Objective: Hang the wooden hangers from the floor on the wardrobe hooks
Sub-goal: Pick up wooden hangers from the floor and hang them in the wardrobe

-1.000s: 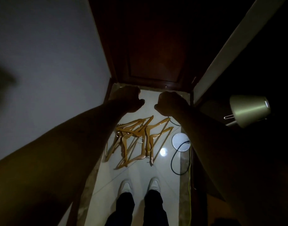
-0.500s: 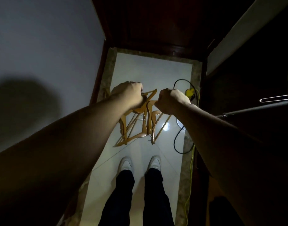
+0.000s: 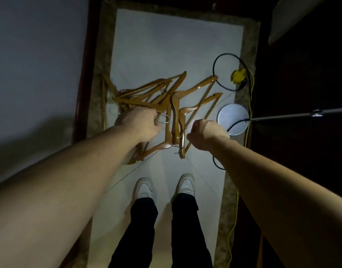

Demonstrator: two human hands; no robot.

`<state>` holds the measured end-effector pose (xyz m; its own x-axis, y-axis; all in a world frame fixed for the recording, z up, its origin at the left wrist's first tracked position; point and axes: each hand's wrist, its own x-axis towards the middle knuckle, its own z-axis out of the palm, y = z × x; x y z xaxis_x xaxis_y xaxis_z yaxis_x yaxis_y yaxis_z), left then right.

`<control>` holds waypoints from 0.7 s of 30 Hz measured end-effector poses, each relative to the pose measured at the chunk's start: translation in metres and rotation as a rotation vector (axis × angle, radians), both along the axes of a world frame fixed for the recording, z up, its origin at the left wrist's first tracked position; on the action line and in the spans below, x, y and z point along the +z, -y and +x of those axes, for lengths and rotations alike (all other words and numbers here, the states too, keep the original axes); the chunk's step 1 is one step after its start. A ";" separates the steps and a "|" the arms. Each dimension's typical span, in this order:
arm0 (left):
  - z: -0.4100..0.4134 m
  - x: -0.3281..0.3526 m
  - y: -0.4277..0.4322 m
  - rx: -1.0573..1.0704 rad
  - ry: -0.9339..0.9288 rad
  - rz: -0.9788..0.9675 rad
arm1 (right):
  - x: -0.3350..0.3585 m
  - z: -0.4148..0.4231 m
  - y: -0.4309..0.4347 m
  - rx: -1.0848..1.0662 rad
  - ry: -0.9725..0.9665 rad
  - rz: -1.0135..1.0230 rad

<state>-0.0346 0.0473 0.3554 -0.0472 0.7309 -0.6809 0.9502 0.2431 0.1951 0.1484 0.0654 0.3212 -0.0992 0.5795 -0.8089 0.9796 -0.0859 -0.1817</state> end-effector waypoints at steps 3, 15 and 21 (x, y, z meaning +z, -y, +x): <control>0.001 -0.052 0.008 0.002 -0.002 -0.038 | -0.053 0.002 0.010 -0.050 -0.003 -0.030; 0.034 -0.253 0.022 -0.043 -0.006 -0.142 | -0.257 0.017 0.029 -0.110 0.006 -0.074; 0.058 -0.340 0.007 -0.006 0.025 -0.146 | -0.340 0.020 0.025 -0.121 -0.012 -0.125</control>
<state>0.0233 0.0406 0.0154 -0.0253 0.6242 -0.7809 0.9470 0.2652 0.1813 0.1688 0.0406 -0.0188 -0.0446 0.4830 -0.8745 0.9587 -0.2255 -0.1735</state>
